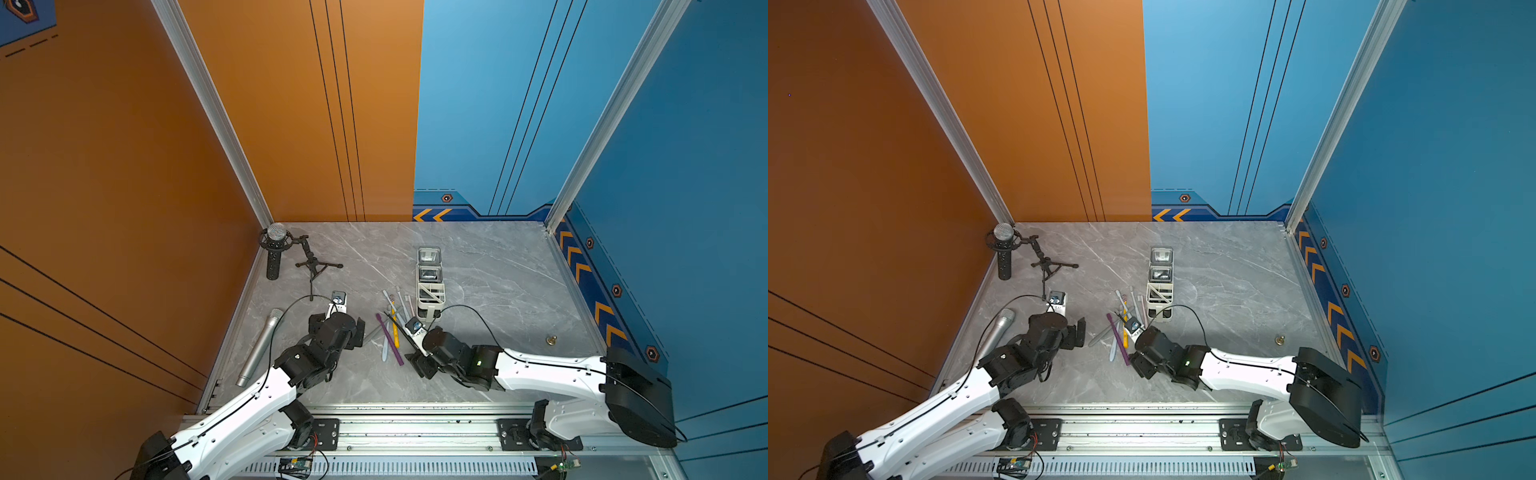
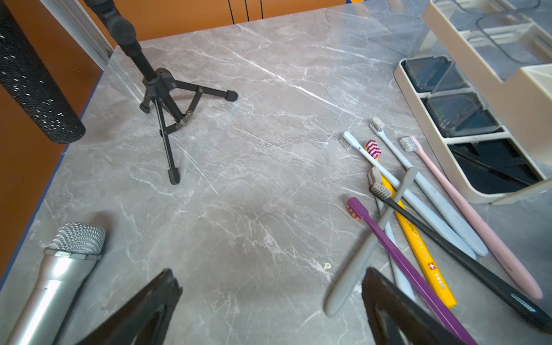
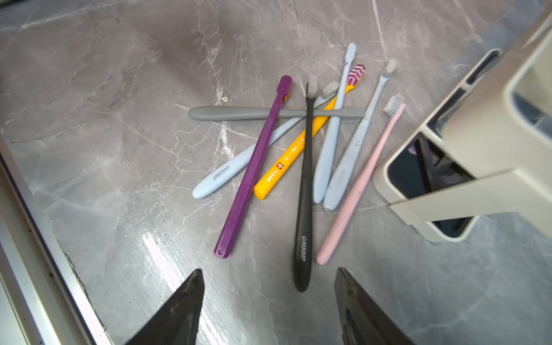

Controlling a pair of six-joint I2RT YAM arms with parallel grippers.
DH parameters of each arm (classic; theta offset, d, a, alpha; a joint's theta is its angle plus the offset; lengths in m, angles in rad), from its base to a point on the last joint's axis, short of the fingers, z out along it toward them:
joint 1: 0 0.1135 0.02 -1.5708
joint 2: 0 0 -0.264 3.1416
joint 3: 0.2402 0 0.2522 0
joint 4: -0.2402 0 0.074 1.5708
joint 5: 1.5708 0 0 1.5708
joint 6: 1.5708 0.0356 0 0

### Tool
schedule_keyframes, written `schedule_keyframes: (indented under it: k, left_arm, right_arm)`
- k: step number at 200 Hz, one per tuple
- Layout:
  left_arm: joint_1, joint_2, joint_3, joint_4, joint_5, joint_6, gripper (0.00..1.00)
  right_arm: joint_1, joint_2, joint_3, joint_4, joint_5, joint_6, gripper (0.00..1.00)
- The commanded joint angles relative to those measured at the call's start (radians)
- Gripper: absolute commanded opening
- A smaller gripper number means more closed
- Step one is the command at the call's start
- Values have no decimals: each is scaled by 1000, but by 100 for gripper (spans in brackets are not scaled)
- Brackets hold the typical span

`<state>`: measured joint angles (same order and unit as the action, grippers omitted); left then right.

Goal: Place the toothbrush into the toothbrush holder
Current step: Pick up the toothbrush from the center of the board.

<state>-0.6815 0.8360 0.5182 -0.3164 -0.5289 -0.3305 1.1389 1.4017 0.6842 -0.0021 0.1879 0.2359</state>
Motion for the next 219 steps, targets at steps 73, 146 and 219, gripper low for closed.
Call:
schedule_keyframes:
  k: [73, 146, 219]
  left_arm:
    - [40, -117, -21, -74, 75, -48, 98]
    - [54, -130, -33, -87, 116, -62, 98]
    - [56, -130, -39, -87, 129, -68, 98]
  right_arm:
    - [38, 278, 212, -24, 103, 39, 66]
    - [-1, 315, 217, -28, 140, 117, 66]
    - [5, 423, 270, -35, 185, 115, 56]
